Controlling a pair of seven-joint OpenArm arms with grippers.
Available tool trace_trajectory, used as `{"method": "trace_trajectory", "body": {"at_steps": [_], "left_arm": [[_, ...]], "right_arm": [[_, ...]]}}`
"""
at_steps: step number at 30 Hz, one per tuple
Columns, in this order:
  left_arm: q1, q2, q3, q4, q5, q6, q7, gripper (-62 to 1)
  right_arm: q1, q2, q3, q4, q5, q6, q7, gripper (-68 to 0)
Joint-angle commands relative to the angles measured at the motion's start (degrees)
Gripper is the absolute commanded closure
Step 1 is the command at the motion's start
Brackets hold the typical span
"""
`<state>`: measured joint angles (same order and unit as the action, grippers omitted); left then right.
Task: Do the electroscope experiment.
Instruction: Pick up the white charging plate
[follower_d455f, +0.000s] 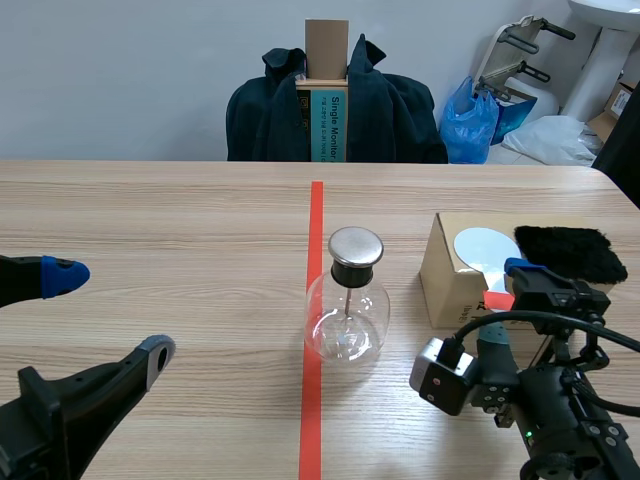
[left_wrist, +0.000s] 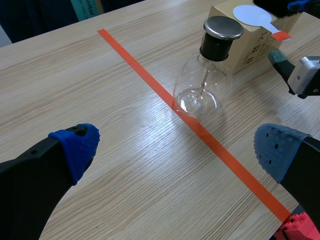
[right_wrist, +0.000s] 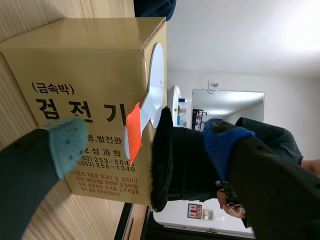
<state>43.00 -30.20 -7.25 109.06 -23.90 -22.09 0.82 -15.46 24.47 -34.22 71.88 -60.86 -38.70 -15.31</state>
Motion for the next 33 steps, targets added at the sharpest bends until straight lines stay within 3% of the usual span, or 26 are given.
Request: {"method": "trace_trajectory", "body": {"at_steps": [1, 4, 10, 18, 23, 25, 30, 33], "left_arm": [[-0.02, -0.28, 0.20, 0.39, -0.50, -0.11, -0.96, -62.3], [-0.02, -0.28, 0.20, 0.39, -0.50, -0.11, -0.96, -62.3], [-0.02, -0.28, 0.20, 0.39, -0.52, -0.11, -0.96, -62.3], [-0.02, -0.28, 0.20, 0.39, -0.52, -0.11, -0.96, -62.3], [-0.02, -0.28, 0.20, 0.39, -0.52, -0.11, -0.98, -62.3], [-0.02, -0.28, 0.20, 0.39, -0.52, -0.11, -0.96, -62.3], [-0.02, -0.26, 0.20, 0.39, -0.55, -0.13, -0.98, -62.3], [-0.02, -0.26, 0.20, 0.39, -0.55, -0.15, -0.98, -62.3]], "right_arm": [[0.37, 0.81, 0.55, 0.68, -0.07, -0.70, -0.22, -32.7], [0.37, 0.81, 0.55, 0.68, -0.22, -0.70, -0.22, -24.2], [0.37, 0.94, 0.55, 0.68, -0.24, -0.70, -0.22, -21.5], [0.37, 1.09, 0.55, 0.68, -0.28, -0.70, -0.17, -6.3], [0.37, 1.64, 0.57, 0.68, -0.44, -0.70, 0.72, -5.7], [0.37, 2.03, 0.57, 0.68, -0.44, -0.70, 1.29, -0.4], [0.35, 3.80, 1.88, 1.05, -0.39, -0.79, 4.61, -0.8], [0.04, 6.32, 4.46, 3.61, 0.52, -2.19, 7.26, -0.8]]}}
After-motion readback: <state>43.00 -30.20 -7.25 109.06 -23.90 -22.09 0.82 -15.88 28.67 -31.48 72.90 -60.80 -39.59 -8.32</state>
